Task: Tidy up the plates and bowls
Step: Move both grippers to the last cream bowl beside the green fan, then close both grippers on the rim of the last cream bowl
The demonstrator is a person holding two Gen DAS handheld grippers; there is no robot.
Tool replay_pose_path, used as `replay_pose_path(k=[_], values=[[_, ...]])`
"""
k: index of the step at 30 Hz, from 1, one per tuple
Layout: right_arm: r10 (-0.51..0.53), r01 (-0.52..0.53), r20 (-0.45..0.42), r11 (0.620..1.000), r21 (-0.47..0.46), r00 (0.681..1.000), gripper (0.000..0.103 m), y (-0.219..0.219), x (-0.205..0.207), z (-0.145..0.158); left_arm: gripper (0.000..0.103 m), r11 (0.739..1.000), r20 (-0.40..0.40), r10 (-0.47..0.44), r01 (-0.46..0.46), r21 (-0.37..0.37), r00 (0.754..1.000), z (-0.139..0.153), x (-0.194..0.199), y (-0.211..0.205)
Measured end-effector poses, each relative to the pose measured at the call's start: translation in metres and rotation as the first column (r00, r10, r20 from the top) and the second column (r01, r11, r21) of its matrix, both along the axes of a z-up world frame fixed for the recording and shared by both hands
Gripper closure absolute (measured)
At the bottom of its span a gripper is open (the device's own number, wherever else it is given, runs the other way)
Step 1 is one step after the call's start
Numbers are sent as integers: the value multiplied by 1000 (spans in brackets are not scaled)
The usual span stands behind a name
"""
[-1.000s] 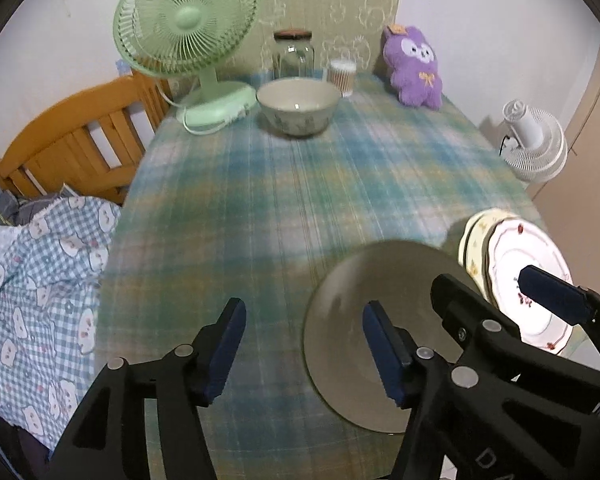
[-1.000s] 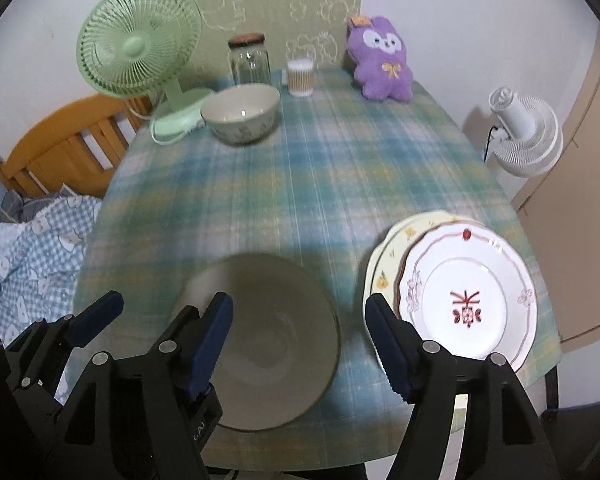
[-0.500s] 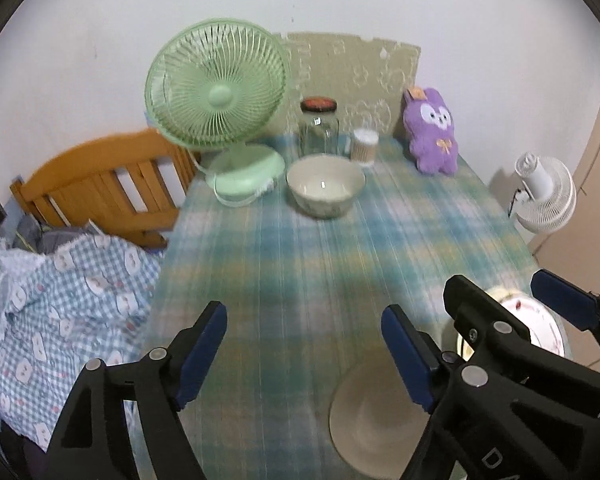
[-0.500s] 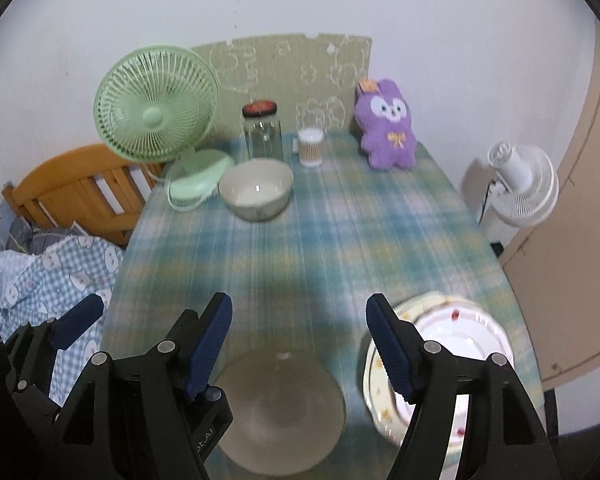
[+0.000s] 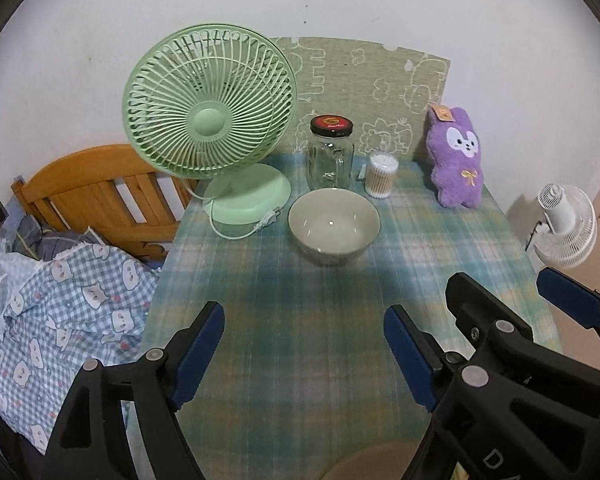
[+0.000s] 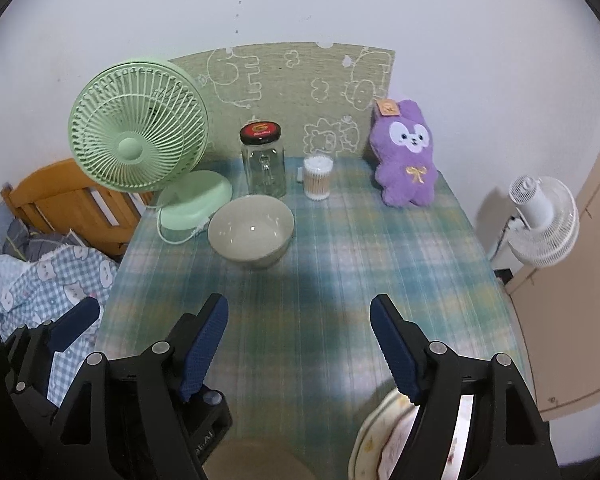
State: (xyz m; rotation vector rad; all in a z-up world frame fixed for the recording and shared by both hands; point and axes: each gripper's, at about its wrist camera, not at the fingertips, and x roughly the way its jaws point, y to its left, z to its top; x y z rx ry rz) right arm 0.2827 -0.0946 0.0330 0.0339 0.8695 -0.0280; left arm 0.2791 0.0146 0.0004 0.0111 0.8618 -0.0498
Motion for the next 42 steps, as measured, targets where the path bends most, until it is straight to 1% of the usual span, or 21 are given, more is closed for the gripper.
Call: replay_pose_path(k=[2,6,10,12,14,20,23,25,28,29,32,33,34,36,39,40,41,42], values=[[10,-10,4,1000,-5,1000,23,-2,13,-2,14,1000,3,20,-20,2,1000,-2,13,-3],[40,-40,2,999,-4,999,22,-8,45,-10,14,999,2,42,-42,2,999,-7,39,-9],[71,-71,4,997,-2,997,21,-10,75,-19,12,998,6,63,-63,22,998,-13,65,-14],[84,-84,6,996,-1,996,21,-11,88,-23,10,997,10,74,-74,34,997,-17,77,-16],[99,-99,-2,995,9,995,21,-12,103,-29,10,996,2,81,-81,40,997,-21,90,-17],[114,-113,-15,993,30,993,21,-13,144,-49,10,994,-27,109,-109,34,994,-38,124,-19],[114,-113,-22,993,42,993,21,-16,162,-62,10,994,-60,105,-105,-1,993,-51,138,-19],[111,-110,-30,993,37,993,21,-16,173,-72,10,993,-53,117,-116,13,992,-58,146,-21],[116,-114,-50,993,40,992,22,-16,187,-89,12,989,-45,137,-135,64,989,-72,159,-23],[115,-113,-50,993,44,992,22,-16,190,-93,12,987,-48,147,-144,65,988,-76,161,-22],[115,-112,-56,992,49,992,22,-14,200,-105,15,987,-58,158,-156,40,986,-87,168,-17],[115,-112,-58,993,46,992,23,-13,203,-109,18,987,-61,158,-156,35,986,-91,171,-16],[117,-114,-63,992,48,991,27,-12,206,-113,20,987,-69,156,-154,35,985,-95,173,-16],[123,-119,-76,991,57,990,30,-10,210,-120,26,988,-81,155,-152,39,985,-102,180,-15],[127,-120,-94,990,72,988,32,-8,216,-131,33,987,-94,156,-152,43,983,-111,185,-13],[131,-124,-97,989,75,987,36,-7,217,-133,35,988,-100,152,-148,41,983,-113,187,-13],[135,-128,-99,989,77,986,39,-5,218,-135,41,989,-106,146,-142,38,984,-115,188,-13],[137,-129,-103,989,74,985,45,-4,219,-137,51,990,-111,142,-138,39,984,-118,190,-14]])
